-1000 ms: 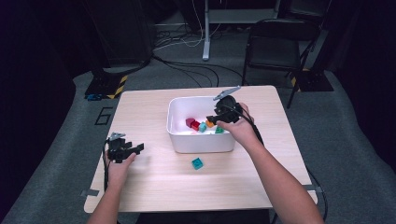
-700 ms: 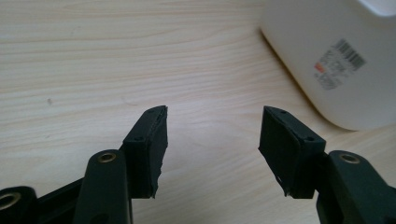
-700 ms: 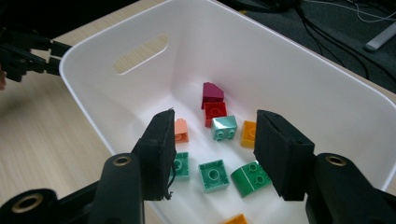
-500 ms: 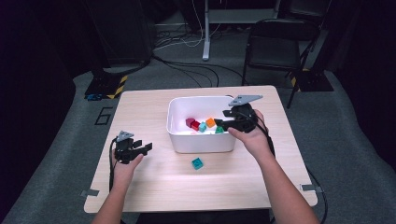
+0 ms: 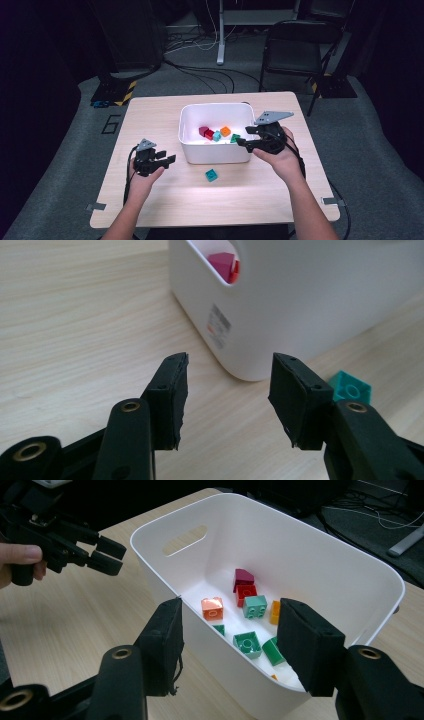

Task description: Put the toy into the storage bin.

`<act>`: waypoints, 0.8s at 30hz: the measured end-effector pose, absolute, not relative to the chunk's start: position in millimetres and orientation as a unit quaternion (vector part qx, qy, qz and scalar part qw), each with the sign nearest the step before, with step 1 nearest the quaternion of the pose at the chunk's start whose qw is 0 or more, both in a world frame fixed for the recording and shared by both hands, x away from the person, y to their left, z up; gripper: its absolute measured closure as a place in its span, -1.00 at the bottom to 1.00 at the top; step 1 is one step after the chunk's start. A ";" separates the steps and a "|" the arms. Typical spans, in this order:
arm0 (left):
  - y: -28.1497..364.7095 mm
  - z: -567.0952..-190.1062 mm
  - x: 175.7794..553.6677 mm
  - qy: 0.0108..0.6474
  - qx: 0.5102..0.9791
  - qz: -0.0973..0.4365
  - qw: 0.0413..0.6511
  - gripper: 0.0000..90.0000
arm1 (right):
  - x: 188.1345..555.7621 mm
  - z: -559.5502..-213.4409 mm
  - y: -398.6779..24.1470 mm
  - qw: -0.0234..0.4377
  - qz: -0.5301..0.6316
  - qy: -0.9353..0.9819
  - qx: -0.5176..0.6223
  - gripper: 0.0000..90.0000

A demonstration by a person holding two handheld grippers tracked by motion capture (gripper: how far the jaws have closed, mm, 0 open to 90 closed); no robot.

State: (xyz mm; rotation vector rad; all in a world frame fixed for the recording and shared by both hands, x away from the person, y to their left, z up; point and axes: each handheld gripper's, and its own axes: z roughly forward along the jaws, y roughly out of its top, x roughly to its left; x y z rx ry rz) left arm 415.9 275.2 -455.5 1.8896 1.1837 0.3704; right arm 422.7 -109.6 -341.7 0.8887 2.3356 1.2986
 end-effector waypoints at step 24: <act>201.6 -476.6 402.2 0.374 0.821 0.088 0.422 0.09 | 415.7 -342.8 -123.7 0.177 0.449 0.813 0.326 -0.20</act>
